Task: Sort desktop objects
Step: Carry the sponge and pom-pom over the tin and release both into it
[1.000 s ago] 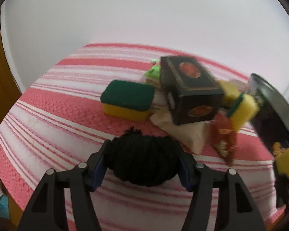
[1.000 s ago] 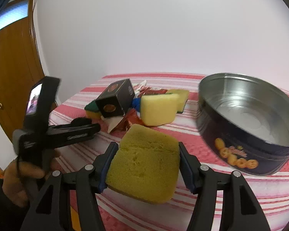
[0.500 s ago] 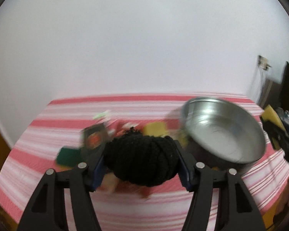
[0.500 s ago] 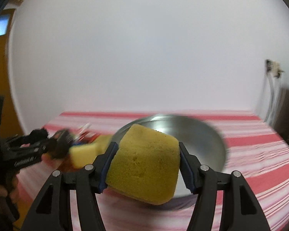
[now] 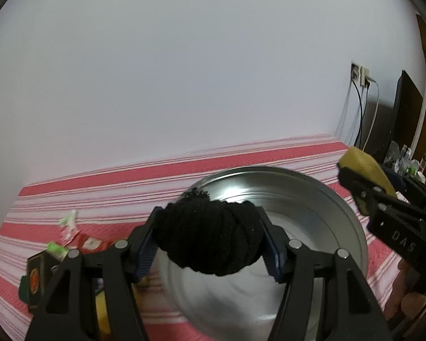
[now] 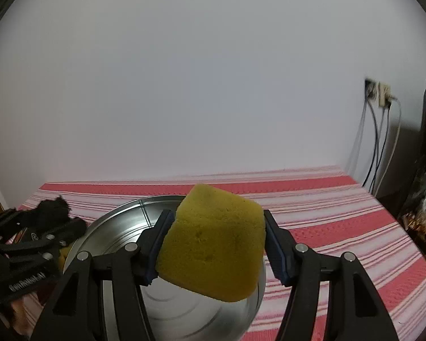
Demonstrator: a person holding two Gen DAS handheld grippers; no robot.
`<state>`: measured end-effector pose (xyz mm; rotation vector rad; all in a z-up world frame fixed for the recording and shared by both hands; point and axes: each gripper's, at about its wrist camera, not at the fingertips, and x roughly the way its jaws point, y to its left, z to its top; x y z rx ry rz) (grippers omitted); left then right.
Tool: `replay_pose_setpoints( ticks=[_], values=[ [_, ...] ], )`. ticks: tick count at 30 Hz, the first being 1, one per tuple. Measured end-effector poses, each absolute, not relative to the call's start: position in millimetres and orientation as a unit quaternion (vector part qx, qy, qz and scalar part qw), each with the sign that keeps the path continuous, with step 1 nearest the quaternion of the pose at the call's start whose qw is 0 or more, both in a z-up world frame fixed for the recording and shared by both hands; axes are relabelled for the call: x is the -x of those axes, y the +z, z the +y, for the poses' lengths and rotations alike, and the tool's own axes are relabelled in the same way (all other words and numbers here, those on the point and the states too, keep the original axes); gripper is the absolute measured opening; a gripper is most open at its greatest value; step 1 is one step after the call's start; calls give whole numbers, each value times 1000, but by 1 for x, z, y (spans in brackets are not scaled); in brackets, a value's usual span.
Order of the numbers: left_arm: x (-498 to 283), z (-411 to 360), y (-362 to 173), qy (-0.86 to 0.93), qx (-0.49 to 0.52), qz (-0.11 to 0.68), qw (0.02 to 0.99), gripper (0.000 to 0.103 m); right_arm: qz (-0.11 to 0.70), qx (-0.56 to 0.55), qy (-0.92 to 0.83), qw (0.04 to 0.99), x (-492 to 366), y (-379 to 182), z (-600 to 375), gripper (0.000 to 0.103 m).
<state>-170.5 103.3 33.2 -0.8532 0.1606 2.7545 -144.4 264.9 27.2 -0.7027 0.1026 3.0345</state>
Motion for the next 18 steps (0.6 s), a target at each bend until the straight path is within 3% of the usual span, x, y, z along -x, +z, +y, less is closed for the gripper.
replay_pose_setpoints(
  ticks=[18],
  values=[
    [240, 164, 6, 916, 379, 92, 95, 63, 34, 274, 961, 30, 190, 7, 283, 64]
  ],
)
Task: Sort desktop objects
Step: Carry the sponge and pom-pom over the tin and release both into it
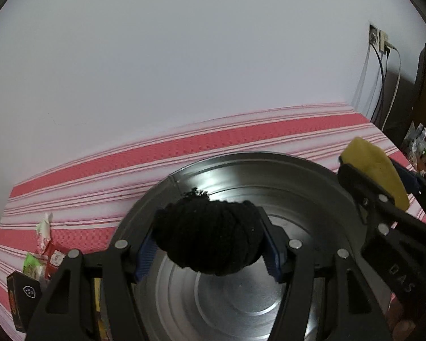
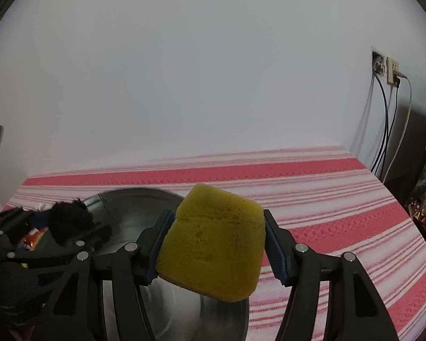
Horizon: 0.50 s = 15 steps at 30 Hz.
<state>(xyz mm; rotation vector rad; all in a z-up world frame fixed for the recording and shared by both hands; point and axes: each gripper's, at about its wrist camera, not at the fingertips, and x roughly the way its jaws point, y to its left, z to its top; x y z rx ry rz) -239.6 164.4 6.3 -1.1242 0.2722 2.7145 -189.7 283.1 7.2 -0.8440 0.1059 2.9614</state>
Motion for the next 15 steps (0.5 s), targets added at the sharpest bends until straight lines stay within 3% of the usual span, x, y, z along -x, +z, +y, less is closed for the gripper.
replay_pose_setpoints(
  ticks=[9, 15],
  values=[
    [242, 174, 11, 917, 373, 111, 87, 63, 34, 291, 956, 17, 187, 11, 274, 64],
    [259, 173, -1, 897, 423, 102, 84, 64, 20, 322, 947, 13, 195, 15, 262, 64]
  ],
)
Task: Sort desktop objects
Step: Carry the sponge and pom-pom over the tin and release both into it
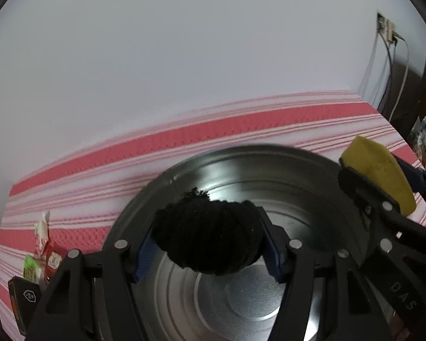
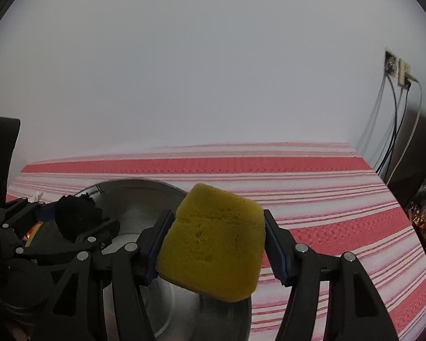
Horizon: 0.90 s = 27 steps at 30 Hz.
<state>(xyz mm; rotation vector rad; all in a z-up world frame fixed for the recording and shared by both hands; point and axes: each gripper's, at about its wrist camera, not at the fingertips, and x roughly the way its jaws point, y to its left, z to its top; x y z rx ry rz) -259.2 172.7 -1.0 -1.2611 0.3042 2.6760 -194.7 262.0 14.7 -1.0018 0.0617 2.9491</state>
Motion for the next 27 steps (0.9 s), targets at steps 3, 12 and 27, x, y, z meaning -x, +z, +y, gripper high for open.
replay_pose_setpoints(
  ticks=[3, 12, 27],
  values=[
    [265, 170, -6, 888, 444, 93, 73, 70, 15, 350, 936, 3, 199, 10, 256, 65],
    [258, 161, 9, 902, 423, 80, 34, 98, 45, 317, 947, 13, 179, 19, 254, 74],
    [180, 119, 34, 950, 304, 41, 57, 102, 85, 116, 987, 68, 72, 43, 224, 89]
  ],
)
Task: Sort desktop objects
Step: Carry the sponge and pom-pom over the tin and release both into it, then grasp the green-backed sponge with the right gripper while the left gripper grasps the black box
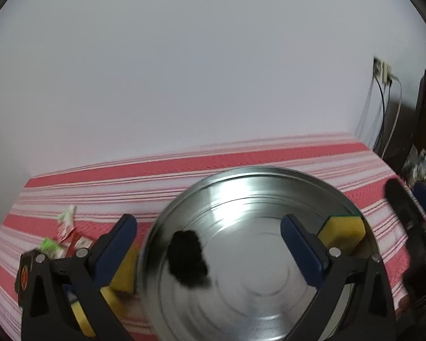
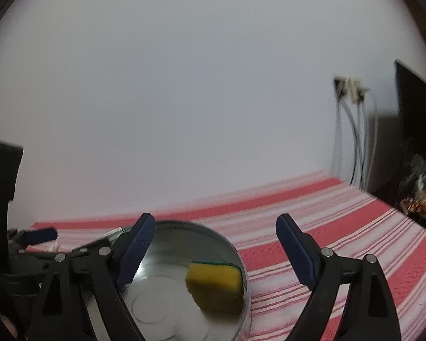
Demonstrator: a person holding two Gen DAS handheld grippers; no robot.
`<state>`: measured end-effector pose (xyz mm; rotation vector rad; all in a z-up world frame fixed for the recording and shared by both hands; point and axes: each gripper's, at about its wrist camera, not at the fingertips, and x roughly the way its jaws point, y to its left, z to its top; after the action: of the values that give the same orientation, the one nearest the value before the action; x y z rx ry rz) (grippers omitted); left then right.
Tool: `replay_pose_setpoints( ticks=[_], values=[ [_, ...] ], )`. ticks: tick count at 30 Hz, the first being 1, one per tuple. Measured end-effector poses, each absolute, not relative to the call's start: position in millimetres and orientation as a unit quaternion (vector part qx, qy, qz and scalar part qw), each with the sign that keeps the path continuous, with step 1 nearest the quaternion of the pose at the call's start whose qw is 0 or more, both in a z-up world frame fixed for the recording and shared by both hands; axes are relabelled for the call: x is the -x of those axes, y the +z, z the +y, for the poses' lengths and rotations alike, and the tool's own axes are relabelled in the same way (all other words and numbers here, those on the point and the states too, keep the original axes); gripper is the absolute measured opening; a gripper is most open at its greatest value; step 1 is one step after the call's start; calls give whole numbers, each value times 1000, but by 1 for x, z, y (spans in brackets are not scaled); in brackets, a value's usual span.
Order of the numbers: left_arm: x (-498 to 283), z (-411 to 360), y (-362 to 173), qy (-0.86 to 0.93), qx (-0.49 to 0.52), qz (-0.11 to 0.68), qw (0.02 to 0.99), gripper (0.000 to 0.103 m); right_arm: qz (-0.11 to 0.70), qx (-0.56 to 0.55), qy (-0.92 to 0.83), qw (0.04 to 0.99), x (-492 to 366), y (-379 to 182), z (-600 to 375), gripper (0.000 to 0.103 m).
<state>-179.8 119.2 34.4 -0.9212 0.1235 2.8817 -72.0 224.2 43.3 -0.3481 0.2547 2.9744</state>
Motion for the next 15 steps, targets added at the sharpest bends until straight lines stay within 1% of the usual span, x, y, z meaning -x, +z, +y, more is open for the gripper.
replay_pose_setpoints(
  ticks=[1, 3, 4, 7, 11, 15],
  values=[
    [174, 113, 34, 952, 298, 36, 53, 102, 81, 95, 990, 66, 61, 46, 216, 91],
    [166, 98, 31, 955, 293, 29, 42, 102, 77, 71, 992, 68, 50, 50, 203, 99],
    [162, 90, 30, 956, 291, 24, 35, 102, 78, 60, 992, 75, 44, 50, 197, 101],
    [148, 67, 30, 964, 265, 2, 16, 102, 95, 35, 992, 71, 35, 46, 184, 101],
    [124, 43, 31, 978, 204, 18, -36, 102, 109, 38, 991, 61, 32, 44, 165, 100],
    [115, 27, 24, 978, 200, 29, -53, 102, 107, 50, 992, 43, 36, 39, 143, 101]
  ],
)
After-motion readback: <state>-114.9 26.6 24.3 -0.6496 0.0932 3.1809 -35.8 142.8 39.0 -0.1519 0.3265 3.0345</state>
